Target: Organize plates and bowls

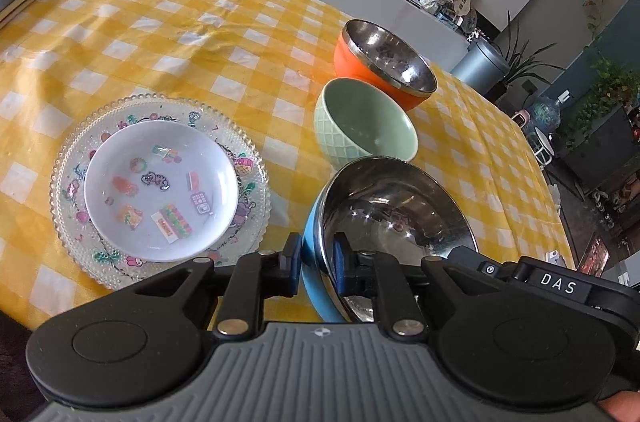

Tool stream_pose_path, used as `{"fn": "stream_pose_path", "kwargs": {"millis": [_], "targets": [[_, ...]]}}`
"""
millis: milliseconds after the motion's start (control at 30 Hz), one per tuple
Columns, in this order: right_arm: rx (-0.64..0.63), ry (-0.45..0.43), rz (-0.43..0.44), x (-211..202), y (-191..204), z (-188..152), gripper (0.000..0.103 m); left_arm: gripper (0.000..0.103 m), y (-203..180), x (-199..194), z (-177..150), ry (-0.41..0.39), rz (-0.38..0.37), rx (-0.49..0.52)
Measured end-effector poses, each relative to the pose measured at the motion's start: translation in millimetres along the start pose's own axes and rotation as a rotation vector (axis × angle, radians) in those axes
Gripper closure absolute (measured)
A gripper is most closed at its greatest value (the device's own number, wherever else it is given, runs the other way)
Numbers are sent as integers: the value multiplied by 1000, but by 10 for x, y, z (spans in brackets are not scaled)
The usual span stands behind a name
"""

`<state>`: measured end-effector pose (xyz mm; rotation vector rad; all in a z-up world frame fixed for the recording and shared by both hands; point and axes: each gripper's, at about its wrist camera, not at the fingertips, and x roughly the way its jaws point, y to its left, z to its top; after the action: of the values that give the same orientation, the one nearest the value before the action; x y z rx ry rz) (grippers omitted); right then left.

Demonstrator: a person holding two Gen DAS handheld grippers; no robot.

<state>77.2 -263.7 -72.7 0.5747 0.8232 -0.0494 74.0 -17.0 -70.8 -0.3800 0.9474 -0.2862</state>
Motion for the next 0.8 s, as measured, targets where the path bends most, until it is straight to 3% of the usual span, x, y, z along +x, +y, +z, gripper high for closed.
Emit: {"fn": "stream_pose_path", "kwargs": {"millis": [67, 167, 233, 800], "targets": [[-23, -9, -3, -13, 34, -16, 90, 82, -1, -2, 2, 1, -8, 3], [-37, -16, -8, -19, 55, -19, 87, 68, -2, -12, 0, -3, -9, 1], [-38, -19, -14, -21, 55, -18, 75, 59, -3, -35, -4, -20, 2, 2], [-162, -118, -26, -267, 258, -41, 66, 55, -112, -354, 91, -119, 39, 102]]}}
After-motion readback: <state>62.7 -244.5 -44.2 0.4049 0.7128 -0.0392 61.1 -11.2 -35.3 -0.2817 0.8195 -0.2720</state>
